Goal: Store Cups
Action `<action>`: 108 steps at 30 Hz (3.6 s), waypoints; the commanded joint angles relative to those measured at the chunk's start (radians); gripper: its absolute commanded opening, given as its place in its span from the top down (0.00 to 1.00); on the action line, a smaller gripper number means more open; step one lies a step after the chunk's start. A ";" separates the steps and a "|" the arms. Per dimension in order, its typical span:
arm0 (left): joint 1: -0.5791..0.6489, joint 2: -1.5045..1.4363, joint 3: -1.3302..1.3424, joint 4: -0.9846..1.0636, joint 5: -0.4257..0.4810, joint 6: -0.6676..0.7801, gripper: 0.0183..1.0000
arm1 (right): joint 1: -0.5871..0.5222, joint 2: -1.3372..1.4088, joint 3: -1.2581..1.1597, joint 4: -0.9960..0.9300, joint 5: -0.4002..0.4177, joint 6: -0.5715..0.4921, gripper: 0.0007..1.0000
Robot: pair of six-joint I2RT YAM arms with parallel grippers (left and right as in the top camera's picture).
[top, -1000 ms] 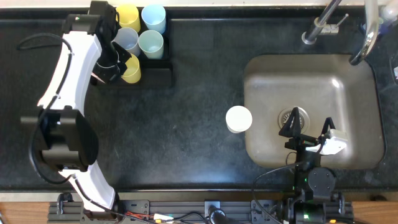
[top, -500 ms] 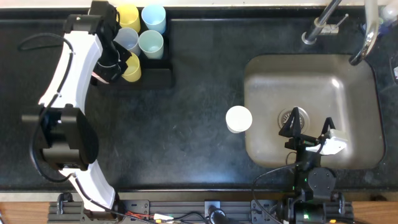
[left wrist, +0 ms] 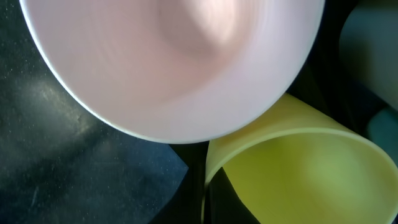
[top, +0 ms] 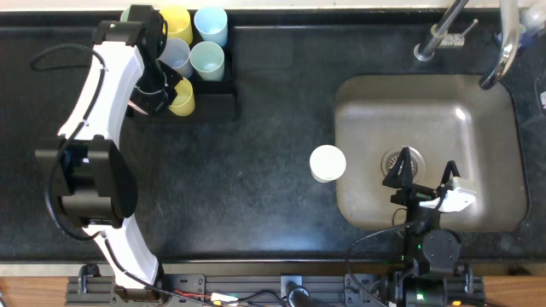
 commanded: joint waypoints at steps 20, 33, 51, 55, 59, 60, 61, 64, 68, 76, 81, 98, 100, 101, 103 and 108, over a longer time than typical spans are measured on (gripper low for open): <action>0.009 -0.200 0.005 -0.022 -0.028 -0.003 0.00 | 0.002 -0.009 -0.013 0.005 0.002 0.004 0.00; 0.008 -0.656 -0.129 -0.047 -0.097 0.434 0.00 | 0.002 -0.009 -0.013 0.005 0.002 0.004 0.00; 0.008 -1.801 -1.693 1.661 0.079 0.938 0.00 | 0.002 -0.009 -0.013 0.005 0.002 0.004 0.00; 0.008 -1.920 -1.712 1.634 0.079 1.014 0.00 | 0.002 -0.009 -0.013 0.005 0.002 0.004 0.00; 0.008 -2.044 -1.712 1.411 0.080 1.042 0.00 | 0.002 -0.009 -0.013 0.005 0.002 0.004 0.00; 0.008 -2.045 -1.715 1.386 0.079 1.043 0.00 | 0.002 -0.009 -0.013 0.005 0.002 0.004 0.00; 0.008 -2.045 -1.722 1.362 0.079 1.042 0.00 | 0.002 -0.009 -0.013 0.005 0.002 0.004 0.00; 0.008 -2.045 -1.765 1.344 0.080 1.042 0.00 | 0.002 -0.009 -0.013 0.005 0.002 0.004 0.00; 0.008 -2.045 -1.767 1.197 0.100 1.046 0.00 | 0.002 -0.009 -0.013 0.005 0.002 0.004 0.00; 0.008 -2.045 -1.767 1.194 0.094 1.045 0.00 | 0.002 -0.009 -0.013 0.005 0.002 0.004 0.00; 0.008 -2.045 -1.767 1.194 0.093 1.045 0.00 | 0.002 -0.009 -0.013 0.005 0.002 0.004 0.00; 0.008 -2.045 -1.767 1.194 0.094 1.045 0.00 | 0.002 -0.009 -0.013 0.005 0.002 0.004 0.00; 0.008 -2.045 -1.767 1.194 0.094 1.045 0.00 | 0.002 -0.009 -0.013 0.005 0.002 0.004 0.00; 0.008 -2.045 -1.767 1.194 0.093 1.045 0.00 | 0.002 -0.009 -0.013 0.005 0.002 0.004 0.00; 0.008 -2.045 -1.767 1.194 0.093 1.045 0.00 | 0.002 -0.009 -0.013 0.005 0.002 0.004 0.00; 0.008 -2.045 -1.767 1.194 0.093 1.045 0.00 | 0.002 -0.009 -0.013 0.005 0.002 0.004 0.00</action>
